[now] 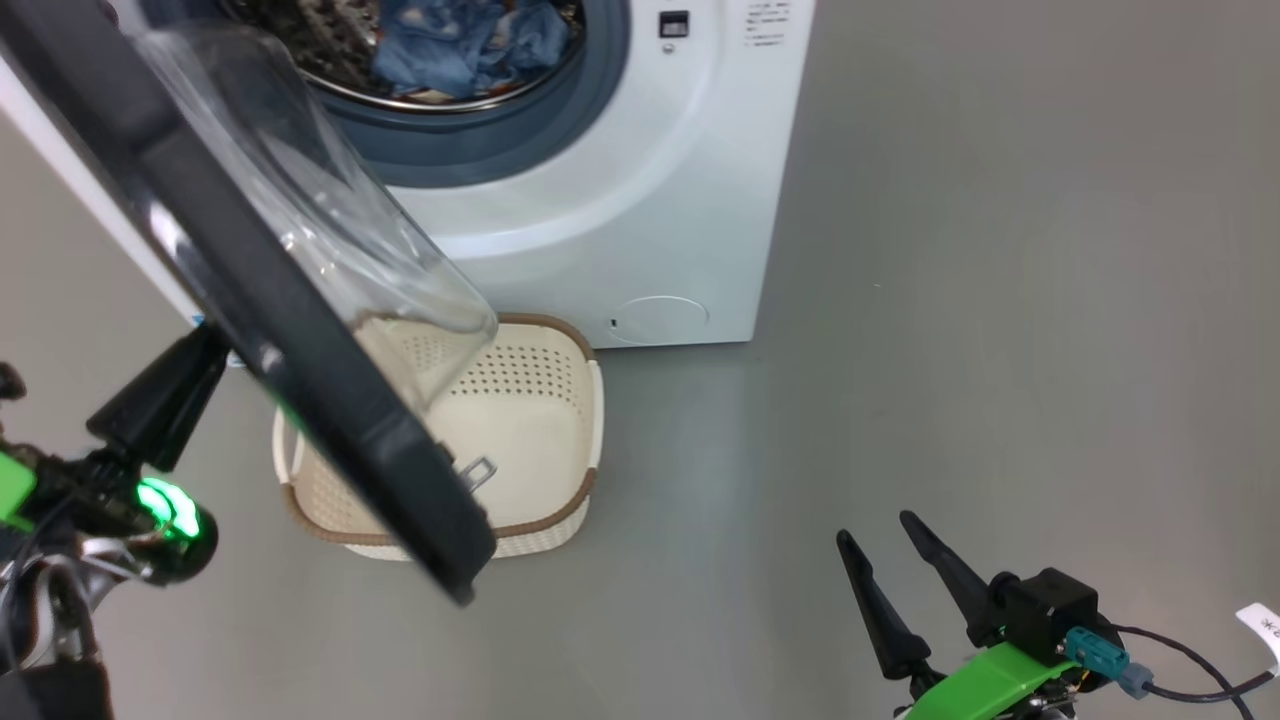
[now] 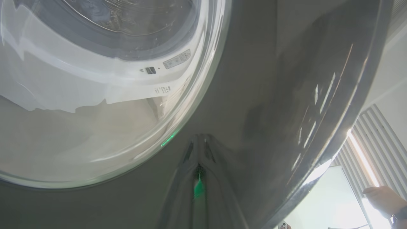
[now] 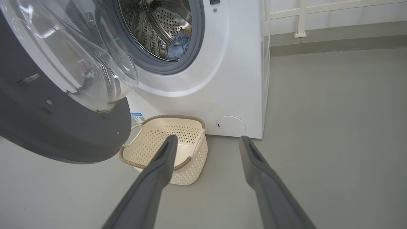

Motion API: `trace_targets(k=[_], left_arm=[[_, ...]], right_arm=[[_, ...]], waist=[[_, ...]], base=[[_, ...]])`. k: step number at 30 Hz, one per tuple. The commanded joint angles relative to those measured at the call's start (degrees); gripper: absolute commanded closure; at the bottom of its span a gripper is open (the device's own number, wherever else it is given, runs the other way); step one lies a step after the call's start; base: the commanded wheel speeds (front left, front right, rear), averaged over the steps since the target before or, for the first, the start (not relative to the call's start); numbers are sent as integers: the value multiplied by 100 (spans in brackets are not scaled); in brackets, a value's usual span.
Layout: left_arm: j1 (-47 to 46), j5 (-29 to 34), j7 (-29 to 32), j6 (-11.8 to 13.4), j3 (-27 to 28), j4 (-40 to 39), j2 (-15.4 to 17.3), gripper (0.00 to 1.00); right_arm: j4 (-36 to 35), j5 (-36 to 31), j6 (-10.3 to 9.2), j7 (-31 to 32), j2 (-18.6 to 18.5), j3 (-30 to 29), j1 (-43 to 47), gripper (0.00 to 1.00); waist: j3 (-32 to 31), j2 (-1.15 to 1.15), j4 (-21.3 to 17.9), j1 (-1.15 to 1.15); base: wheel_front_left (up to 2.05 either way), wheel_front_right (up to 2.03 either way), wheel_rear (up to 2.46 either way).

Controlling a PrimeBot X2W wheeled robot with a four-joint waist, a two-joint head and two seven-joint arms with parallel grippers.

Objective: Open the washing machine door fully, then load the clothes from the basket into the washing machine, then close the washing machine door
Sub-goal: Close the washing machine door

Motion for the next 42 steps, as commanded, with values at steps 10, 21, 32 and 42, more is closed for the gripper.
trace_targets(k=[10, 21, 32, 42], left_arm=[[-747, 233, -392, -259, 68, 158, 56, 100], [-1273, 400, -803, -422, 292, 612, 221, 100], [-1510, 565, -1117, -634, 403, 1024, 272, 100], [-1256, 691, -1327, -712, 465, 1071, 176, 100]], right_arm=[[-209, 7, 9, -69, 104, 32, -316, 0], [-293, 9, 9, -70, 178, -58, -412, 0], [-326, -23, 9, -70, 240, -149, -437, 0], [-236, -31, 9, -70, 218, -146, -350, 0]], waist=[[363, 0, -667, 0], [692, 0, -1180, 0], [764, 0, -1282, 0], [366, 0, -973, 0]], base=[[0, 0, 0], [0, 0, 0], [0, 0, 0], [0, 0, 0]])
